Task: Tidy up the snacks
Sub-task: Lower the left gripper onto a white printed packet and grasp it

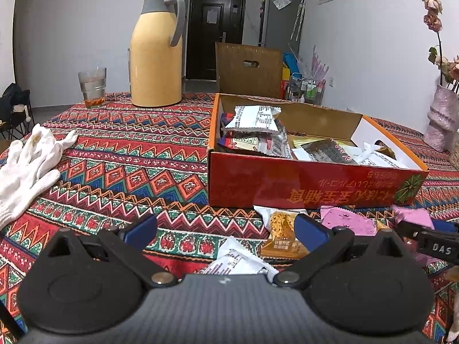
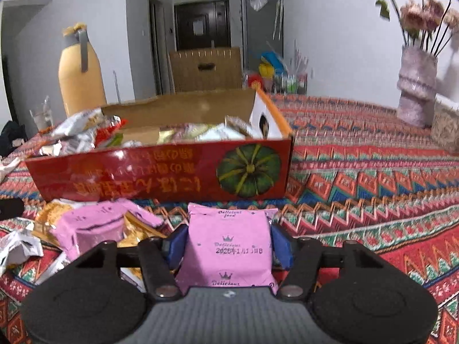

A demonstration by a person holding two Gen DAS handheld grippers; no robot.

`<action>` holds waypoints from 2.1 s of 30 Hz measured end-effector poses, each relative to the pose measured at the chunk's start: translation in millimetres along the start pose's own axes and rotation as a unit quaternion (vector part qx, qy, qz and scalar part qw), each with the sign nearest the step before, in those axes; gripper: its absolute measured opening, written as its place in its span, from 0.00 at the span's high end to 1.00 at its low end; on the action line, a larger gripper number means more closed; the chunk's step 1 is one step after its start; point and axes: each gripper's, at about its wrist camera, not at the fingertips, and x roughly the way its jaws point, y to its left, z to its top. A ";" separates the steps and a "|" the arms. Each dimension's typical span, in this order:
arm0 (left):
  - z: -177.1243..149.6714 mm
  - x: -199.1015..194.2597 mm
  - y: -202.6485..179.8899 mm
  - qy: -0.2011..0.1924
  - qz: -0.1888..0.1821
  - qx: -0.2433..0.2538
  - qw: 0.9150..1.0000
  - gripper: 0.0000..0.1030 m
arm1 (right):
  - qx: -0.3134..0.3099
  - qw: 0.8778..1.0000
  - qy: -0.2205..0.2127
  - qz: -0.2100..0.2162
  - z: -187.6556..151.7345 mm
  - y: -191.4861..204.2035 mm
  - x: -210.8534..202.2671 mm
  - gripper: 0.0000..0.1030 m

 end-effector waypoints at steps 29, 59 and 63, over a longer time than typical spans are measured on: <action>-5.6 10.4 12.6 0.081 0.030 0.043 0.995 0.00 | 0.027 0.998 -0.060 0.008 -2.0 -10.0 -19.6 0.41; -18.3 23.3 2.8 0.115 0.004 0.049 0.992 0.00 | 0.024 0.998 -0.063 0.014 -2.6 -9.6 -20.7 0.40; -18.6 23.5 2.1 0.110 0.003 0.048 0.993 0.00 | 0.024 0.998 -0.063 0.014 -2.7 -9.3 -20.5 0.40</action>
